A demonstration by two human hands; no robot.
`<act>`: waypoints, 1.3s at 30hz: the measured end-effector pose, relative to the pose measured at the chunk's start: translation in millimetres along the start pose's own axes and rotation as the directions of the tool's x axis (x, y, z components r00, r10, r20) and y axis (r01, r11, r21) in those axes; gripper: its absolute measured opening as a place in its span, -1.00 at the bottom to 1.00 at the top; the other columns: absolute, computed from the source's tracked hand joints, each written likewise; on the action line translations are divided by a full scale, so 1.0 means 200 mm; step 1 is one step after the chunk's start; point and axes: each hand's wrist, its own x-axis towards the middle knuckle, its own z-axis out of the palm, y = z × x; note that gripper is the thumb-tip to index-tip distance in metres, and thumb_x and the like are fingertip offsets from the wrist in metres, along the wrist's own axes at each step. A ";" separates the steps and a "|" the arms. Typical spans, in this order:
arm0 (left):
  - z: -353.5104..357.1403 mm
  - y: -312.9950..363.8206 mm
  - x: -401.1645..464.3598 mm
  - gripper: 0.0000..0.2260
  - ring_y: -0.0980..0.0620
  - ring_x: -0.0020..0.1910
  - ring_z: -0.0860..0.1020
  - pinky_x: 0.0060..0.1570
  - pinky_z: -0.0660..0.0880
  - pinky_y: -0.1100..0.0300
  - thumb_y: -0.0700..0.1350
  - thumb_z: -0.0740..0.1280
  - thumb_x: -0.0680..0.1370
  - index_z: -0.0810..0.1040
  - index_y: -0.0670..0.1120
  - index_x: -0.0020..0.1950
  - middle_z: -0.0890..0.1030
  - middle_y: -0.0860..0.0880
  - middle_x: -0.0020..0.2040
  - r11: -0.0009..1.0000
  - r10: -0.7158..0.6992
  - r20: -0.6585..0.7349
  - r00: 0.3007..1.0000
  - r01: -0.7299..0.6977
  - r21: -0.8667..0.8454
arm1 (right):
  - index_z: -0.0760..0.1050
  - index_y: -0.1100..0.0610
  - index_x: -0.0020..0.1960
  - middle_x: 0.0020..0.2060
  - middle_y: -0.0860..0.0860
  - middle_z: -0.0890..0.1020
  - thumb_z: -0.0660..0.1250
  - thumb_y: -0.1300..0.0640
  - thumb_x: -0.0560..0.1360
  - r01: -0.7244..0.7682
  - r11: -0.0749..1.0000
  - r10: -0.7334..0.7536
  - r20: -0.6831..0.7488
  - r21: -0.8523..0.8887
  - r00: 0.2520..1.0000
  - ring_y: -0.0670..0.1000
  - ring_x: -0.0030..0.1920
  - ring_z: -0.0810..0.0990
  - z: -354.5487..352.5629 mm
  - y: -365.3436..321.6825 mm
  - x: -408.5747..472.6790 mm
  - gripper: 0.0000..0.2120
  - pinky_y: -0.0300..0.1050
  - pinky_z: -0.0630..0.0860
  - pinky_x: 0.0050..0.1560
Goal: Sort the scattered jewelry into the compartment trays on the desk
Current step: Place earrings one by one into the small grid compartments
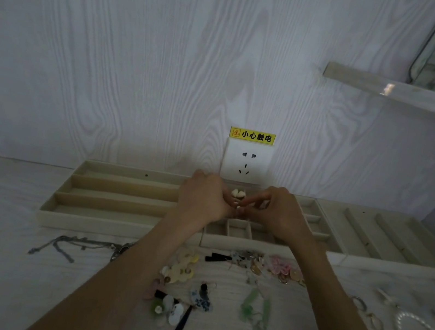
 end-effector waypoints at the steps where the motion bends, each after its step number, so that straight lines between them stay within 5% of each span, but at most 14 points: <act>1: -0.01 0.00 0.01 -0.72 -0.03 0.09 0.48 0.03 0.49 0.09 0.15 0.48 0.34 0.68 0.11 0.00 0.60 -0.06 -0.01 1.000 -0.013 -0.005 1.000 0.013 0.023 | 0.69 -0.02 -0.08 -0.26 -0.04 0.62 0.51 0.04 0.34 -0.009 1.000 0.009 -0.021 -0.015 1.000 -0.18 -0.33 0.48 0.01 0.00 0.00 -0.84 -0.36 0.30 -0.37; 9: -0.02 0.03 0.03 -0.75 -0.07 0.09 0.47 -0.04 0.47 0.10 0.06 0.34 0.47 0.65 -0.01 0.06 0.58 -0.09 0.00 0.986 0.004 0.133 0.991 -0.026 0.163 | 0.67 -0.03 -0.06 -0.09 -0.01 0.63 0.41 0.01 0.43 0.003 0.962 -0.045 -0.146 -0.274 0.988 0.01 -0.08 0.58 0.03 -0.05 -0.02 -0.88 -0.20 0.34 -0.22; 14: -0.06 -0.01 -0.01 -0.71 -0.07 0.18 0.40 0.11 0.44 -0.02 -0.11 0.14 0.54 0.63 0.04 0.07 0.54 -0.05 0.14 0.983 0.076 0.161 0.984 -0.101 0.153 | 0.66 -0.03 -0.01 -0.15 -0.02 0.66 0.37 0.10 0.45 -0.001 0.973 -0.028 -0.122 -0.231 0.992 -0.02 -0.15 0.59 -0.01 -0.05 -0.04 -0.84 -0.21 0.37 -0.30; 21: -0.04 0.00 -0.07 -0.56 -0.06 0.20 0.34 0.14 0.34 0.05 0.01 -0.07 0.58 0.54 0.03 0.24 0.47 -0.04 0.20 0.915 0.163 0.255 0.953 -0.243 0.321 | 0.66 -0.09 -0.03 -0.03 -0.06 0.62 0.29 0.16 0.45 0.001 0.971 -0.014 -0.052 -0.241 0.999 -0.06 -0.20 0.51 -0.03 -0.07 -0.05 -0.77 -0.21 0.32 -0.25; 24: -0.04 0.01 -0.09 -0.63 -0.05 0.19 0.34 0.19 0.33 0.00 -0.05 -0.01 0.61 0.54 0.07 0.24 0.46 -0.04 0.20 0.918 0.174 0.269 0.947 -0.255 0.303 | 0.66 -0.08 -0.05 -0.09 -0.06 0.59 0.30 0.15 0.44 0.012 0.976 -0.020 -0.032 -0.219 0.999 -0.07 -0.23 0.50 -0.04 -0.06 -0.06 -0.79 -0.21 0.33 -0.31; 27: -0.10 0.01 -0.15 -0.68 0.00 0.17 0.31 0.18 0.32 0.08 -0.07 0.06 0.61 0.52 0.10 0.24 0.43 0.03 0.14 0.955 0.189 0.198 0.962 -0.227 0.192 | 0.65 -0.07 -0.09 -0.18 -0.10 0.57 0.32 0.16 0.44 0.030 0.992 -0.039 -0.069 -0.119 0.997 -0.06 -0.13 0.56 -0.07 -0.06 -0.07 -0.82 -0.14 0.48 -0.12; 32: -0.23 -0.13 -0.40 -0.79 0.20 -0.04 0.41 -0.11 0.36 0.26 -0.07 0.23 0.57 0.56 0.16 0.13 0.47 0.23 -0.05 0.984 0.178 0.023 0.984 -0.178 -0.022 | 0.64 -0.10 -0.08 -0.26 -0.23 0.55 0.36 0.14 0.46 0.132 0.991 -0.131 -0.034 0.011 0.991 -0.27 -0.34 0.46 -0.07 -0.15 -0.21 -0.84 -0.32 0.34 -0.26; 36: -0.32 -0.25 -0.64 -0.80 0.26 -0.11 0.51 -0.06 0.50 0.24 -0.11 0.35 0.51 0.58 0.23 -0.06 0.59 0.27 -0.07 0.992 0.101 0.131 0.986 -0.089 -0.092 | 0.63 -0.12 -0.06 -0.25 -0.23 0.57 0.35 0.11 0.48 0.253 0.966 -0.258 0.127 0.052 0.958 -0.25 -0.28 0.50 -0.02 -0.28 -0.41 -0.86 -0.40 0.39 -0.26; 39: -0.33 -0.30 -0.77 -0.68 0.25 -0.15 0.53 -0.11 0.46 0.34 -0.26 0.36 0.45 0.60 0.20 -0.04 0.57 0.36 -0.14 0.997 0.060 0.237 0.970 -0.047 -0.060 | 0.62 -0.08 0.04 -0.09 -0.14 0.59 0.35 0.13 0.48 0.347 0.938 -0.337 0.255 0.006 0.906 -0.15 -0.10 0.52 0.06 -0.36 -0.50 -0.81 -0.22 0.47 -0.10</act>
